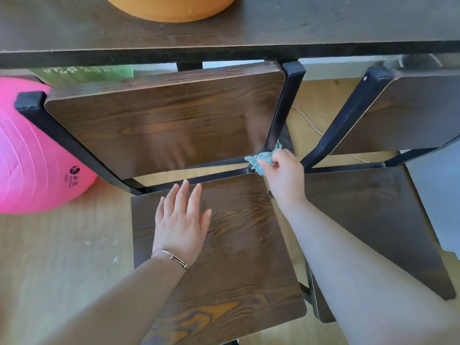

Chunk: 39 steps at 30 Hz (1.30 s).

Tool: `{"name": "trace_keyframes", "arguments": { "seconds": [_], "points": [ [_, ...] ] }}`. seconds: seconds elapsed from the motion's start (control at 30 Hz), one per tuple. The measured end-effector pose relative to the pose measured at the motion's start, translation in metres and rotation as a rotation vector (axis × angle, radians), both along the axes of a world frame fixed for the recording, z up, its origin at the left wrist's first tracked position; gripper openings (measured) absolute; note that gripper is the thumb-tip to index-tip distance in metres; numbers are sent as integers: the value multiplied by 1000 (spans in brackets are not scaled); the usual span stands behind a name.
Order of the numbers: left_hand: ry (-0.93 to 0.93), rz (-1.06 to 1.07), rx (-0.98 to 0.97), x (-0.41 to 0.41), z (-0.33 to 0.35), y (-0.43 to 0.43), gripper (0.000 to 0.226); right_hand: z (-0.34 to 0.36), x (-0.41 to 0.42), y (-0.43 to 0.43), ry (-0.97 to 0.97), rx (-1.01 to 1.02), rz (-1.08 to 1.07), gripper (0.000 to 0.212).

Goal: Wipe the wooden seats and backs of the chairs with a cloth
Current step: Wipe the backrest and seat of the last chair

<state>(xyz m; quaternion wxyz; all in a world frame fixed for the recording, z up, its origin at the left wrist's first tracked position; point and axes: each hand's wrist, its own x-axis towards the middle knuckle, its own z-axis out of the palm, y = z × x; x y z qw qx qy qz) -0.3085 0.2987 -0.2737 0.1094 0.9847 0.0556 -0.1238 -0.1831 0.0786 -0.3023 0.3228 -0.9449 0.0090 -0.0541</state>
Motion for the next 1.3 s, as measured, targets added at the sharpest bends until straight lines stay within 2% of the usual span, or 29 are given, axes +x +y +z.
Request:
{"name": "trace_keyframes", "arguments": {
  "seconds": [0.27,0.63,0.97,1.3],
  "points": [
    [44,33,4,3,-30,13,60,-61,5,9,211,-138,-114,35],
    [62,56,-26,-9,-28,24,59,-59,-3,5,351,-343,-5,25],
    [63,-8,-17,-45,-16,29,57,-51,-118,-35,515,-297,-59,25],
    [64,-174,-3,-89,-13,18,57,-55,-220,-42,498,-327,-249,24]
  ]
}}
